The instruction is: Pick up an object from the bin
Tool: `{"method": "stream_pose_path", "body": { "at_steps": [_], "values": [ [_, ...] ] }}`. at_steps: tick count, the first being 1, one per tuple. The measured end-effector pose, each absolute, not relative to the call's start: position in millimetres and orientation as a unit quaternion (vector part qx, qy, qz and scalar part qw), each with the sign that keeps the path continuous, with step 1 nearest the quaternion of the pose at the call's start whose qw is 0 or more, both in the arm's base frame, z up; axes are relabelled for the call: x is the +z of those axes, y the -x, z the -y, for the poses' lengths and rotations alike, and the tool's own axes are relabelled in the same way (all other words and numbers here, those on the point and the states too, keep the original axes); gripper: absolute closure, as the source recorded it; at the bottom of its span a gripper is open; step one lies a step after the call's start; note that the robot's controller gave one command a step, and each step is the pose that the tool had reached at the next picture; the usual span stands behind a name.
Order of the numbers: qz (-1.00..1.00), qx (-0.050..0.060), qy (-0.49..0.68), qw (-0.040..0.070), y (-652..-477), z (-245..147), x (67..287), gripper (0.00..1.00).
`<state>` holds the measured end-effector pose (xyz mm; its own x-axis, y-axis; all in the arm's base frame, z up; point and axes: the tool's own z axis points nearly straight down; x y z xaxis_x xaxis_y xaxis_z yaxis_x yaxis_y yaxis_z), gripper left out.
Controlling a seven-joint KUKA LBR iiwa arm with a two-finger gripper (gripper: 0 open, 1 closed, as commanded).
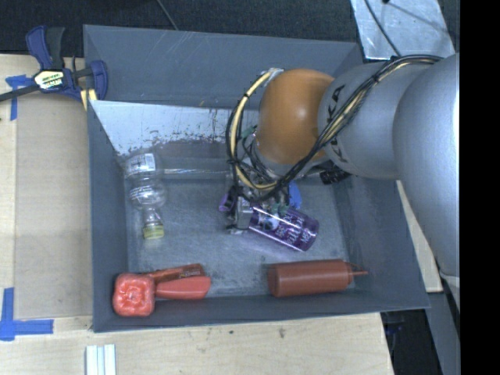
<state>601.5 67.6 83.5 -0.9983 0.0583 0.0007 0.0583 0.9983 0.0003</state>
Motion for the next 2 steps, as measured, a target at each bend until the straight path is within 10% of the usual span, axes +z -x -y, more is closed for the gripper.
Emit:
{"method": "stream_pose_path", "body": {
  "at_steps": [2],
  "values": [
    [1.000,0.000,-0.018,-0.001,-582.1,-26.4,226.2,1.00]
  ]
}}
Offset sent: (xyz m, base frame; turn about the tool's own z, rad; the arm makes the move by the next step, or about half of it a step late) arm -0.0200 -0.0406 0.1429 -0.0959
